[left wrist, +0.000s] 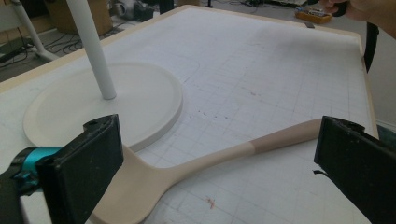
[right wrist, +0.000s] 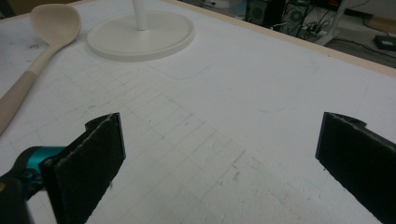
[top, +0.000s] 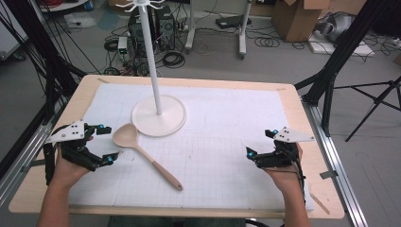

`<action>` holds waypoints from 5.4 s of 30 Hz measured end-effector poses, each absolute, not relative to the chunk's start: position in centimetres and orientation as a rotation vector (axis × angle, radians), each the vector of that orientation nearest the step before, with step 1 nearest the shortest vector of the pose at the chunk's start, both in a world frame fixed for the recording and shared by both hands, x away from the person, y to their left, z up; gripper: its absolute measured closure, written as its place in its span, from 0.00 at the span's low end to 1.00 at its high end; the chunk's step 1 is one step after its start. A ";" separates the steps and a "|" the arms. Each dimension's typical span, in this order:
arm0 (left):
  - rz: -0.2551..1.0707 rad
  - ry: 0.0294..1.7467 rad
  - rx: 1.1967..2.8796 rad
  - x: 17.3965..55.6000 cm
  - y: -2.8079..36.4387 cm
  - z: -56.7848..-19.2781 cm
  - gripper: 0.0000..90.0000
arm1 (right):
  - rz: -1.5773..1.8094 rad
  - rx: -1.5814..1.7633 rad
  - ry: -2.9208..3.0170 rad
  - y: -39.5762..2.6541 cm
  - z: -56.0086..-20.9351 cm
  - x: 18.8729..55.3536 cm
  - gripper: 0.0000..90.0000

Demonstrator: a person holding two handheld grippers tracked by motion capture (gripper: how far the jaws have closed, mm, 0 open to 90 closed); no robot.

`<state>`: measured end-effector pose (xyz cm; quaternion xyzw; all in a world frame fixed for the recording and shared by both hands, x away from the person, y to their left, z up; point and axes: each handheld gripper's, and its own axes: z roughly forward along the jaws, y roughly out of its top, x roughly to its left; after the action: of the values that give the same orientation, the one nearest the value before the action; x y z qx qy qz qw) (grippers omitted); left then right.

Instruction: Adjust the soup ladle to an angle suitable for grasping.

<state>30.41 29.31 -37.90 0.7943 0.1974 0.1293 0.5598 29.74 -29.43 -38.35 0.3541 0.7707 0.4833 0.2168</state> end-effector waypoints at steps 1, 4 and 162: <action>0.305 0.465 1.873 30.4 29.3 -37.9 0.02 | 1.341 0.982 2.135 -29.4 -38.4 29.8 0.00; 0.304 0.466 1.872 30.5 29.2 -38.0 0.02 | 1.339 0.987 2.137 -29.5 -38.4 29.8 0.00; 0.149 0.080 2.619 33.0 16.3 -41.2 0.66 | 1.320 1.008 2.126 -29.9 -38.3 29.8 0.00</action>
<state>32.98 16.27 -41.18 0.9647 0.0296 0.0547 0.2557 29.78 -29.89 -38.32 0.3646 0.7686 0.4774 0.2199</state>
